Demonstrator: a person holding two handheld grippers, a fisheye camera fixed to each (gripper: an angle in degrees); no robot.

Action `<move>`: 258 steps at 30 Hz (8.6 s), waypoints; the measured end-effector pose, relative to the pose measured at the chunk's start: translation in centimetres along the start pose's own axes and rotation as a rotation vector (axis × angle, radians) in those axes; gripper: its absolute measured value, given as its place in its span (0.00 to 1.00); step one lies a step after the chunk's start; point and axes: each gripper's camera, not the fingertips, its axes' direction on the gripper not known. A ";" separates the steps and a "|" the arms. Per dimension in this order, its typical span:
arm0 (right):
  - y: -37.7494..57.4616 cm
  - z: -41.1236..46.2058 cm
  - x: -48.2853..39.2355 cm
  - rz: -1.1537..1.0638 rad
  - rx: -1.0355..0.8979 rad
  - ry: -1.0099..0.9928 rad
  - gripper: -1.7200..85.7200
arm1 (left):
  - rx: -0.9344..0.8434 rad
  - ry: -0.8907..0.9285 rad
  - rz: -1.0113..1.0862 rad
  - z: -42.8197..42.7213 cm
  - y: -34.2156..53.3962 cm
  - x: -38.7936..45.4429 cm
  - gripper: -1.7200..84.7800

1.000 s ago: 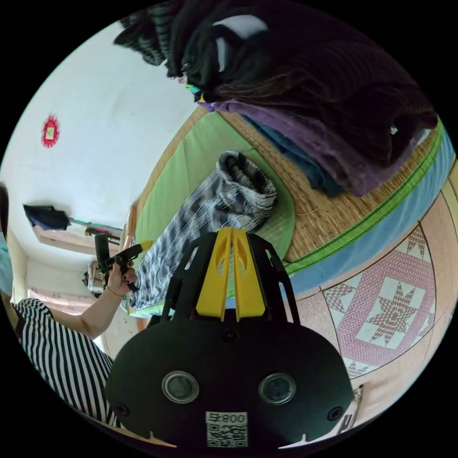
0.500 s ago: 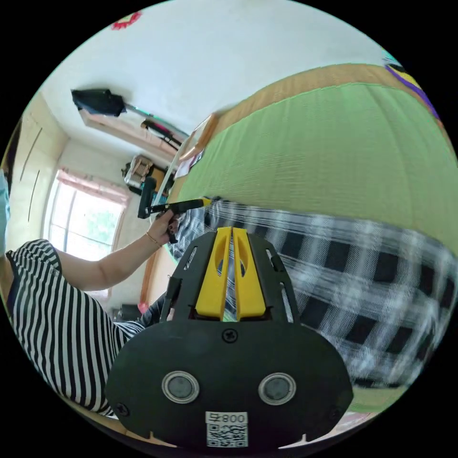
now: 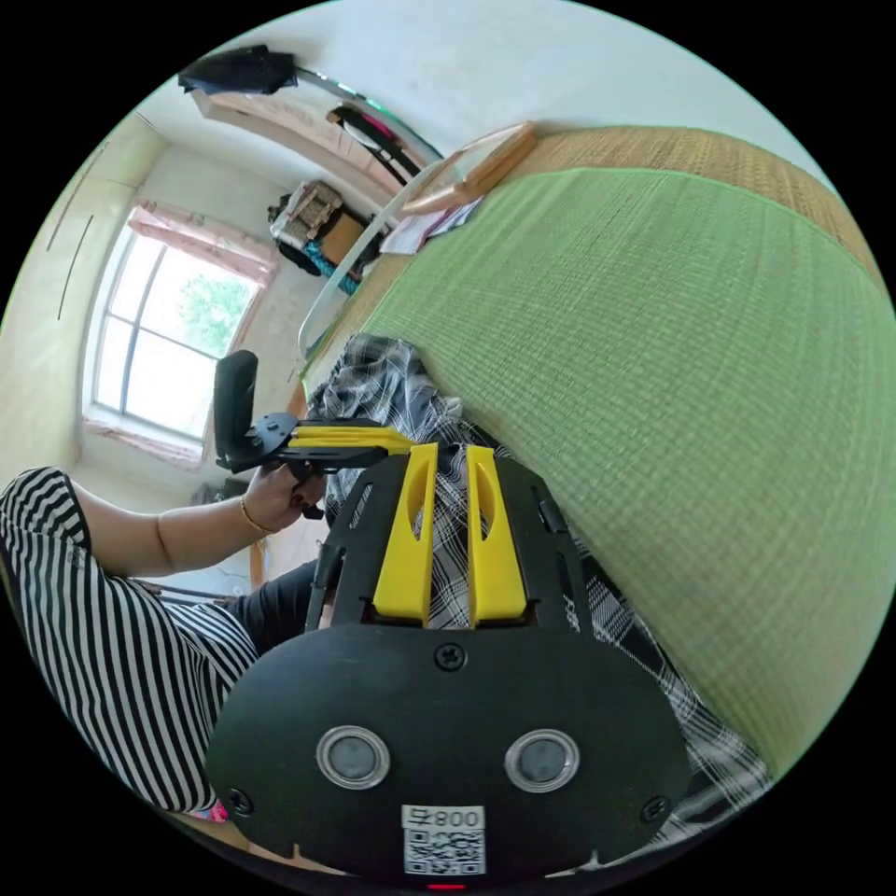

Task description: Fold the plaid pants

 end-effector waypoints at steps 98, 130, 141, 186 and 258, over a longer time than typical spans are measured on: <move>-21.9 -18.6 -2.0 0.233 -0.018 -0.106 0.02 | 0.124 -0.222 -0.226 -16.0 19.7 -31.1 0.02; -12.7 -25.2 -3.8 0.237 0.177 -0.073 0.02 | 0.119 -0.397 -0.328 -19.0 23.0 -33.8 0.02; -10.6 -22.9 -6.0 0.254 0.049 0.141 0.02 | 0.071 -0.410 -0.358 -18.5 23.5 -34.1 0.02; 4.1 -12.5 -18.0 0.104 -0.178 0.205 0.02 | -0.071 -0.008 0.020 -10.2 22.0 -18.1 0.02; 85.8 -12.0 24.0 0.915 0.816 0.419 0.12 | -0.448 0.164 0.989 31.6 -22.6 66.6 0.13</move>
